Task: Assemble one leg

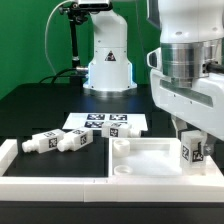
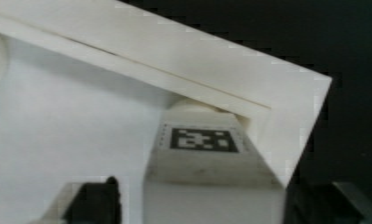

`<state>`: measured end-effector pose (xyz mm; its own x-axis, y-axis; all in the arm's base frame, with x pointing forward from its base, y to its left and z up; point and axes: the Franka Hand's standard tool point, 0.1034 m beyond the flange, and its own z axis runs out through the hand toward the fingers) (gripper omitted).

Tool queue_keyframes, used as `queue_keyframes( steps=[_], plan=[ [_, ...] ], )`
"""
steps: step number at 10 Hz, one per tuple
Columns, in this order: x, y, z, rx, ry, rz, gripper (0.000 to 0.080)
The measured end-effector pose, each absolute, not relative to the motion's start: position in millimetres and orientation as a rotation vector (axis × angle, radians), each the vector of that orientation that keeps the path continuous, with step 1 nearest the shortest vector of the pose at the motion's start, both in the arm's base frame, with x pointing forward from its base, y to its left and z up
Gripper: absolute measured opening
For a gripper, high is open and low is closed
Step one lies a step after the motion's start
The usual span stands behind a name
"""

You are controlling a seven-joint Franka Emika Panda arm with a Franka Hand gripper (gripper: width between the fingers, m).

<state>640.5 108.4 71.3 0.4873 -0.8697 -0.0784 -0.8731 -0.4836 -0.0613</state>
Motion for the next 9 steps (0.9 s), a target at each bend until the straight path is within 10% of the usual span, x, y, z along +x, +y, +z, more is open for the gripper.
queue_keyframes(
  steps=[8, 9],
  plan=[
    [641.1, 114.3, 73.3, -3.087, -0.078, -0.096, 0.0649],
    [640.9, 113.2, 72.8, -3.086, 0.020, -0.086, 0.0529]
  ],
)
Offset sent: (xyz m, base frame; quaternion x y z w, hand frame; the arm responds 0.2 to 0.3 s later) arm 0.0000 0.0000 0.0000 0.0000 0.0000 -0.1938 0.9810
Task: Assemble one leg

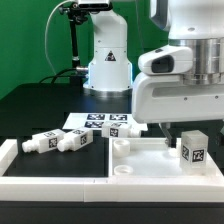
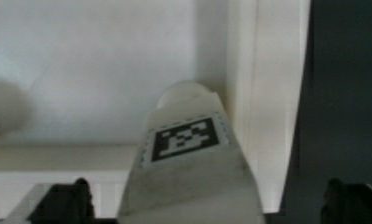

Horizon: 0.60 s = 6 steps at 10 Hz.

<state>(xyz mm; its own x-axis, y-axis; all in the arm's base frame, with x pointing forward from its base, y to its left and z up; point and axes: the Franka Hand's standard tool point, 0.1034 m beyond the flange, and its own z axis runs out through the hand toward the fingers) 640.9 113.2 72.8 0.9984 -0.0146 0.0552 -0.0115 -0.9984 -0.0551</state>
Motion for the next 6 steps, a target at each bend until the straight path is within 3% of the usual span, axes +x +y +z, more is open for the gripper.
queue_keyframes(
  steps=[1, 3, 6],
  plan=[
    [641.2, 112.4, 72.6, -3.088, 0.021, -0.087, 0.0529],
    [640.9, 112.4, 72.0, -3.078, 0.193, -0.081, 0.0285],
    [641.6, 111.4, 71.9, -3.007, 0.660, -0.079, 0.0285]
  ],
)
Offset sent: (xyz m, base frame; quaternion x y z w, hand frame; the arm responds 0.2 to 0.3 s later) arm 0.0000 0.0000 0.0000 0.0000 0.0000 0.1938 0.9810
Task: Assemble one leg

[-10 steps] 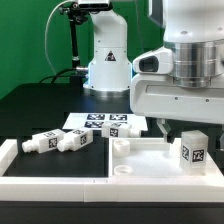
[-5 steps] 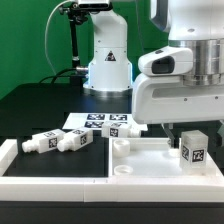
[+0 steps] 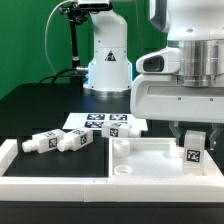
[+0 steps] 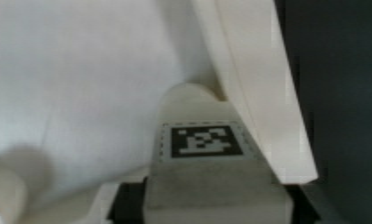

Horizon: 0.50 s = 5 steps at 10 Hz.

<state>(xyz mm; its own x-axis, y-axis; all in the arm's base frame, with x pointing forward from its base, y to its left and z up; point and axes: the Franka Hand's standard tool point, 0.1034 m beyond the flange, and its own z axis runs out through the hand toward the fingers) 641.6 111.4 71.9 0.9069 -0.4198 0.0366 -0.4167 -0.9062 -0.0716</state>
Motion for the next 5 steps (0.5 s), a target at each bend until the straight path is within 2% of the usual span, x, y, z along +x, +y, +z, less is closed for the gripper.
queue_keyframes(
  steps=[3, 5],
  plan=[
    [641.7, 112.7, 71.8, -2.668, 1.551, -0.030, 0.0285],
    [642.5, 108.8, 72.0, -2.359, 1.920, 0.028, 0.0287]
  ],
)
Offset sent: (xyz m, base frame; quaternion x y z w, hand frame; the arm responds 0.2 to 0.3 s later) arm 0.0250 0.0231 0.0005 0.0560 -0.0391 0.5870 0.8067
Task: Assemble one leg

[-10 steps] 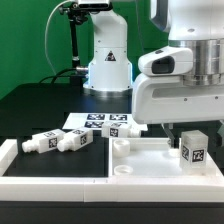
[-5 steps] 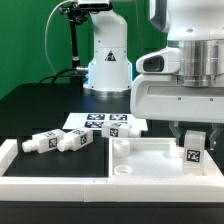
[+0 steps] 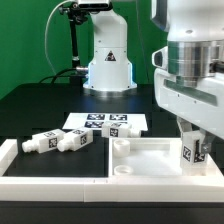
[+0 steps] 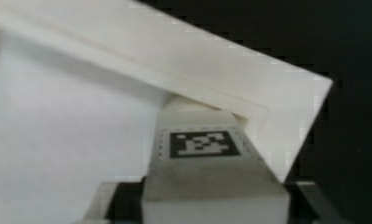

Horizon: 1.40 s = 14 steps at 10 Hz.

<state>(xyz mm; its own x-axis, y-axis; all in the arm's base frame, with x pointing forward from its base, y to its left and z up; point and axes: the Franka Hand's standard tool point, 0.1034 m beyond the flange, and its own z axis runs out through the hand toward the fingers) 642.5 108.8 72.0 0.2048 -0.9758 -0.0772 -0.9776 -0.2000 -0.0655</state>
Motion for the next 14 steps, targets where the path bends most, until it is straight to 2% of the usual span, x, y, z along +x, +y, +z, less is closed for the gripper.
queue_keyframes(
  steps=[5, 8, 12, 13, 14],
  plan=[
    [642.3, 111.2, 71.8, -2.056, 2.233, 0.062, 0.0287],
    [644.0, 109.3, 72.4, -1.629, 2.514, 0.142, 0.0287],
    [643.2, 110.0, 71.6, -1.626, 2.513, 0.127, 0.0287],
    [643.2, 110.1, 71.5, -1.630, 2.510, 0.126, 0.0390],
    [645.3, 111.7, 75.4, -1.634, 2.499, 0.122, 0.0541]
  ],
)
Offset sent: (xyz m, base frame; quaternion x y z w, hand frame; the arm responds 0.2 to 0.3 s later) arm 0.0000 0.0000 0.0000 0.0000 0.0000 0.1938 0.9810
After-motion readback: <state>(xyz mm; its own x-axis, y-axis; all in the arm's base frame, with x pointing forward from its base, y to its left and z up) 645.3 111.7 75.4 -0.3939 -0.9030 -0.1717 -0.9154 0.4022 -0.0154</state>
